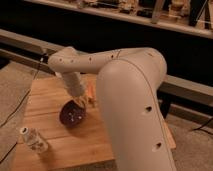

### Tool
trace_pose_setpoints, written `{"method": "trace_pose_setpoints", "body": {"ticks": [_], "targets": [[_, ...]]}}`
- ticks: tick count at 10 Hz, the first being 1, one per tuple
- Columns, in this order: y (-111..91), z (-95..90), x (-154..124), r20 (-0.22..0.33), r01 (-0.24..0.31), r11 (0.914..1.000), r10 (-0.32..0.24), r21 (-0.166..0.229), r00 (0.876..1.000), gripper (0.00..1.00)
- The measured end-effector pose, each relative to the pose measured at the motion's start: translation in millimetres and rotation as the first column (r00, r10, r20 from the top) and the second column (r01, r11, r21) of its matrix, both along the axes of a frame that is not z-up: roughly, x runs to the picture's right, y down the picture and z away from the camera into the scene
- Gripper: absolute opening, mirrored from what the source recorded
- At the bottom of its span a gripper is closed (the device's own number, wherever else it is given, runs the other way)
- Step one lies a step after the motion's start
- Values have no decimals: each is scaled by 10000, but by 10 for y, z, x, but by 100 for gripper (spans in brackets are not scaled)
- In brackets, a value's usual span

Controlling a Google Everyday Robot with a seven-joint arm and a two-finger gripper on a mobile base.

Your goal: Drag the ceramic bowl in a circle

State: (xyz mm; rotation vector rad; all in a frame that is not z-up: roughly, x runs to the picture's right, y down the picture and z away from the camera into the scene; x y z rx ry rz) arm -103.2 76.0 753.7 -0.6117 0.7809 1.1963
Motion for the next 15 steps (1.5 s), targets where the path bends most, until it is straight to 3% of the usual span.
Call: {"method": "trace_pose_setpoints", "body": {"ticks": [3,7,11,13,15], "targets": [[-174,201,-60,-122,-249,9995,251,195,9996,0],[-55,188,-326,485,-268,9996,271,-83,9985,0],[12,163,-409,792,-315,9992,332,-227,9963,0],[12,163,-408,790,-314,9993,331,-226,9963,14],[12,164,-406,789,-316,9992,333,-227,9963,35]]}}
